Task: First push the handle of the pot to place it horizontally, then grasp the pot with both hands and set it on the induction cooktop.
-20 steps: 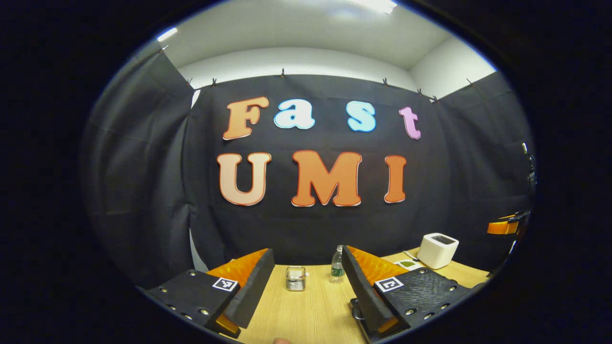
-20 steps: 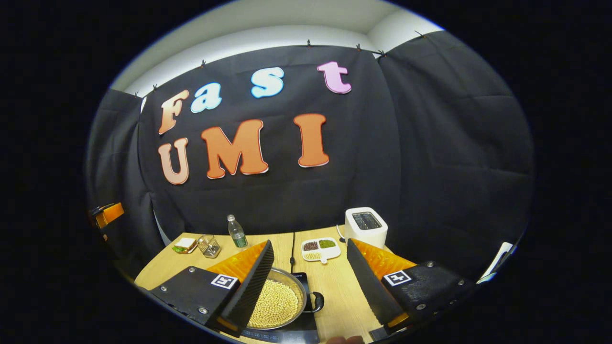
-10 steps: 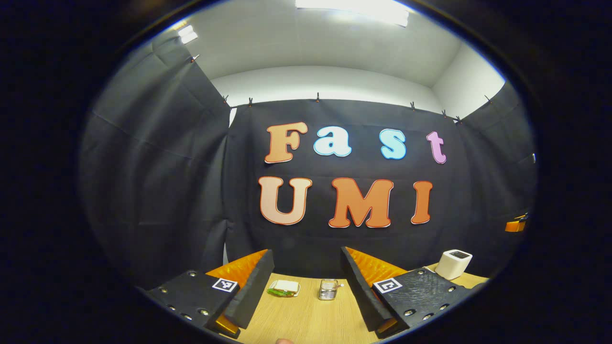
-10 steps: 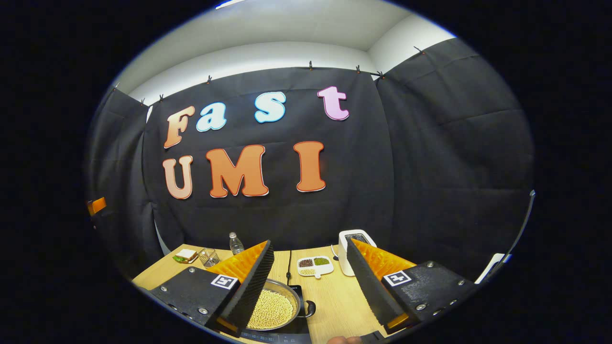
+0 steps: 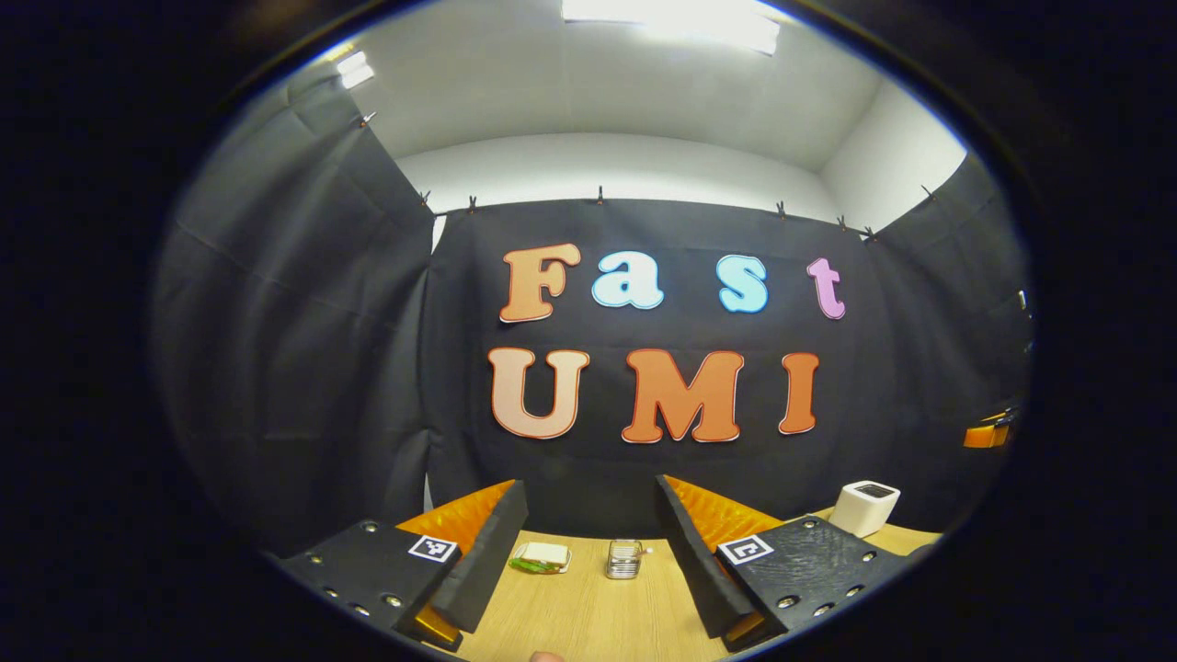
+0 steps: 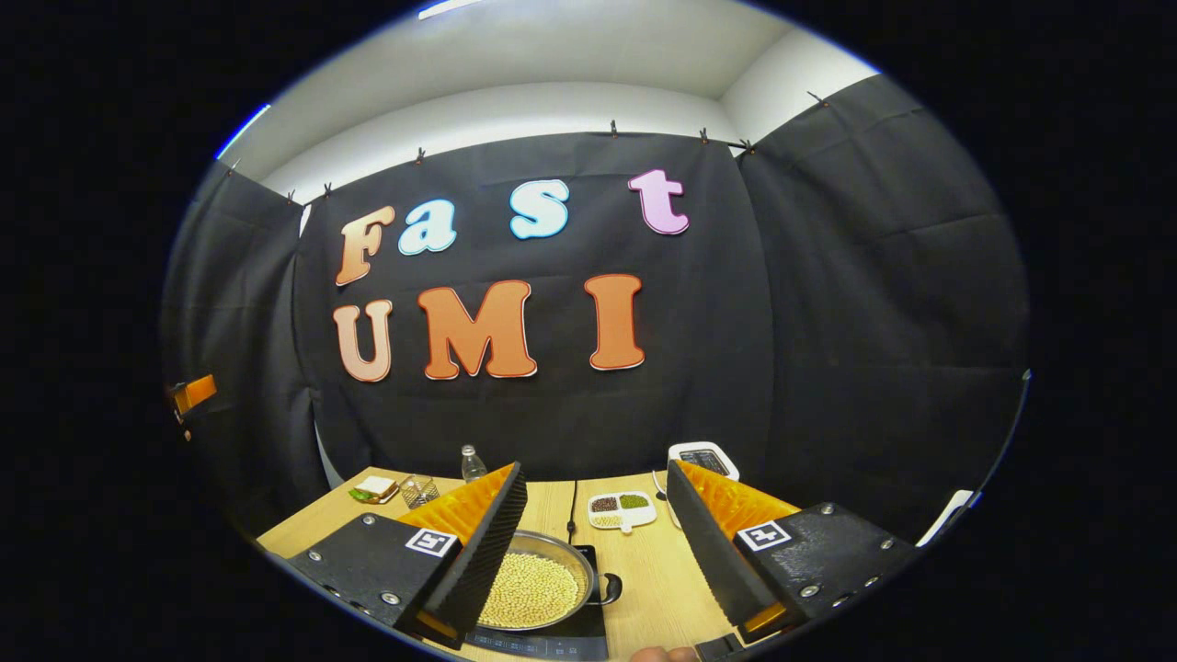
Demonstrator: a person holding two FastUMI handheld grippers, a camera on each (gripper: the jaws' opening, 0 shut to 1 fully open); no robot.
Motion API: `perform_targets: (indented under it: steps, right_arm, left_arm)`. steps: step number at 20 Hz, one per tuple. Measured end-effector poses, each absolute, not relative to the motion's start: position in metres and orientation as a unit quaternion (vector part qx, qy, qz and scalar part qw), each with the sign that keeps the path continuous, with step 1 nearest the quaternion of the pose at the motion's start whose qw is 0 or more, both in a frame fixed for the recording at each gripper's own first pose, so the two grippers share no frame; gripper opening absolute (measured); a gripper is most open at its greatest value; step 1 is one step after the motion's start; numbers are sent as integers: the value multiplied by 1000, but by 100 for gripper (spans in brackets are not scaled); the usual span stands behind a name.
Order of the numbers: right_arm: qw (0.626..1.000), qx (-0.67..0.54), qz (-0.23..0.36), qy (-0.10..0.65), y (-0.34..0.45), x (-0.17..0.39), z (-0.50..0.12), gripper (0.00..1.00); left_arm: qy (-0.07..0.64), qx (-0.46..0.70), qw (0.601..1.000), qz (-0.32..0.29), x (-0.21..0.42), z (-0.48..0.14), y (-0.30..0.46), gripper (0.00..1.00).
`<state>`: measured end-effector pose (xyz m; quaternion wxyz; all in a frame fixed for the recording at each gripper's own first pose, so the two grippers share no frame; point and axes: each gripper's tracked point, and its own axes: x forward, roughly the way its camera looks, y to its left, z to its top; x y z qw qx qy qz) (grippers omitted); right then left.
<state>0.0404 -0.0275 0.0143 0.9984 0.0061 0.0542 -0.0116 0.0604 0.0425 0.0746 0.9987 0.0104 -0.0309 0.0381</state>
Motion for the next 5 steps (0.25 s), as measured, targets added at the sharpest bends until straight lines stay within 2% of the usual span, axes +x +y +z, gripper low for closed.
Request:
perform_targets:
  steps: [5]
  right_arm:
    - [998,16,-10,55,-28,37,12,95]
  left_arm:
    - [-20,15,999,36,62,67,41,87]
